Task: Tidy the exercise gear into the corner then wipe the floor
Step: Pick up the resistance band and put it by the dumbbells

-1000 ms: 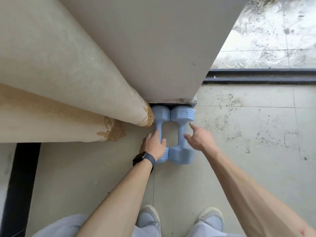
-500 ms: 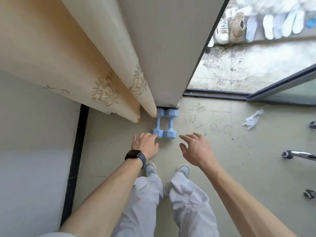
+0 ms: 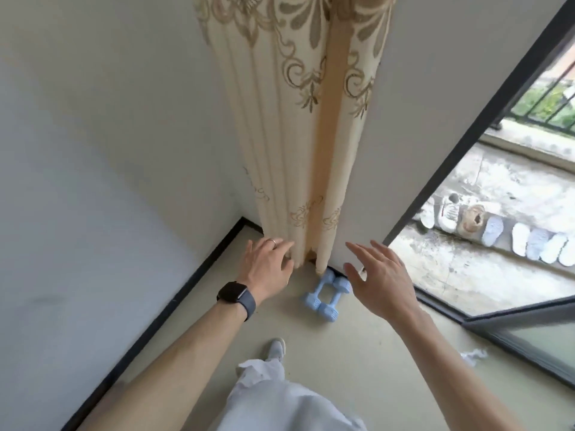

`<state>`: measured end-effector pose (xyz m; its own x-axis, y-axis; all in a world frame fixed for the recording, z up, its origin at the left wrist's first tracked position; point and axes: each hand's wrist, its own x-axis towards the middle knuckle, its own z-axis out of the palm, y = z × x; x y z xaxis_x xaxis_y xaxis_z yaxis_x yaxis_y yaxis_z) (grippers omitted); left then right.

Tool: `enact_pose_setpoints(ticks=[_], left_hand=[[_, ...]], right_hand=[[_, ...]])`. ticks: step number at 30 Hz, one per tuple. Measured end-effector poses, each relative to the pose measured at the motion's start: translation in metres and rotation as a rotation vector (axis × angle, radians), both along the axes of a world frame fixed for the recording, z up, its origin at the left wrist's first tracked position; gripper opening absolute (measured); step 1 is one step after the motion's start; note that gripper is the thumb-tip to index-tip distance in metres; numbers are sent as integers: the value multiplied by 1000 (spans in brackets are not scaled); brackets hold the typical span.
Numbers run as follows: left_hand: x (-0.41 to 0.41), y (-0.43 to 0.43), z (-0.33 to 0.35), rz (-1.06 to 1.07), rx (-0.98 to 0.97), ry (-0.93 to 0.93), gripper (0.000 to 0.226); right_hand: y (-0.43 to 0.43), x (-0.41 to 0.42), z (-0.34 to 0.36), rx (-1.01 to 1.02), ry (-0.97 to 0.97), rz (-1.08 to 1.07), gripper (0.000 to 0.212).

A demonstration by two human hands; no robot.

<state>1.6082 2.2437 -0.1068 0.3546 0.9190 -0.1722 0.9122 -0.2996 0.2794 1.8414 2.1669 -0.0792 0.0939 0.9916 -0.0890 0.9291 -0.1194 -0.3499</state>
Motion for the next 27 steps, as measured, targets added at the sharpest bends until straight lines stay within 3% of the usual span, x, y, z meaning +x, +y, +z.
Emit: enact_pose_setpoints(ticks=[6,11,13,21,27], left_hand=[[-83,-125,25,364,92,38,49],[-155,-283,47,717,121,92,48],[-184,-356,52,863,113,129,49],[-248,-644,81,1399,125,243,44],[-277,-867,104,1749,210,293,42]], right_hand=[[-31,-55,21,39,-14,404,46],[-87,-148,34,75,28,756,55],[-120,-196,39,108,63,905,48],[-315,-368,61,167,149,1463,43],[-508,-476,75,223,277,1747,37]])
